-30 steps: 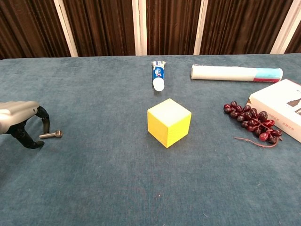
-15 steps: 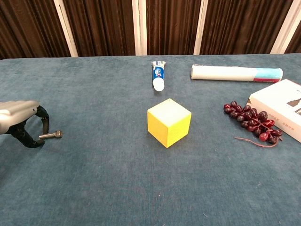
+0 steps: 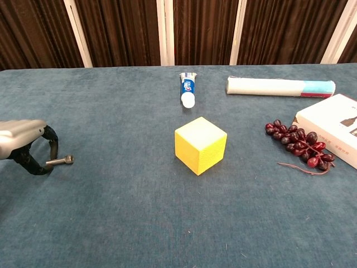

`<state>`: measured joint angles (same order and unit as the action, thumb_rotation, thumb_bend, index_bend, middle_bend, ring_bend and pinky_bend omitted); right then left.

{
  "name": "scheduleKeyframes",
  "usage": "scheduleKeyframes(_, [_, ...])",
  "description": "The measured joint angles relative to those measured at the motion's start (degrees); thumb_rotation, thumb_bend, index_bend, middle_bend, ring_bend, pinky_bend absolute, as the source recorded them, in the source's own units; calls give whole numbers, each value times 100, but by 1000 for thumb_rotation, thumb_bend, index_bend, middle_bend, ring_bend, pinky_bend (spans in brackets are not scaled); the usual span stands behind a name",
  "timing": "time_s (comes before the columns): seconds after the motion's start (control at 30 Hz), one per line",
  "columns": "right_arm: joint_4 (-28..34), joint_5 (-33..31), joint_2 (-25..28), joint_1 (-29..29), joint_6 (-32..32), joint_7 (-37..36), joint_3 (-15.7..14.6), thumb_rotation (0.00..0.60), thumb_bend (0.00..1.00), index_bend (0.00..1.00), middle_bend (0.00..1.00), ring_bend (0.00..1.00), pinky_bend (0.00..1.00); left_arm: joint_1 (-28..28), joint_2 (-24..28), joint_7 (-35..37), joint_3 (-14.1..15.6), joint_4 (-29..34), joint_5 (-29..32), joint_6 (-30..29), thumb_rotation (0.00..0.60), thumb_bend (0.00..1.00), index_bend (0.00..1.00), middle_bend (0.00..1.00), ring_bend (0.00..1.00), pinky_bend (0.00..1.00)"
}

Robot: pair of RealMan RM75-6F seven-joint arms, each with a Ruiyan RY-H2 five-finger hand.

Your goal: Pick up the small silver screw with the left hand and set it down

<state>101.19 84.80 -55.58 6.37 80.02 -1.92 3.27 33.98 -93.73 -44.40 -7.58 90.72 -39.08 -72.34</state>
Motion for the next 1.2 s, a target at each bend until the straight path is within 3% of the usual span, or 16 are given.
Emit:
scheduleKeyframes(0.47, [-15,15,7,8,-8,-53,-7,600,152,186,108,62,0,-29,50,55,-37,35,-81,-25,600,582,557,189,0,0])
scheduleKeyframes(0.77, [-4,26,7,25,-44,-46,-19,600,152,186,108,62,0,-47,331,-66,-111,492,-287,-362,600,582,557,191,0,0])
scheduleKeyframes(1.0, [3,36,-1,27,-31,-40,-19,600,152,186,109,62,0,-3,485,-603,-91,734,-389,-715,600,572,560,190,0,0])
scheduleKeyframes(1.2, [2,51,11,29,-41,-112,-29,600,152,186,108,62,0,113,570,-1590,22,834,-309,-1058,600,559,564,191,0,0])
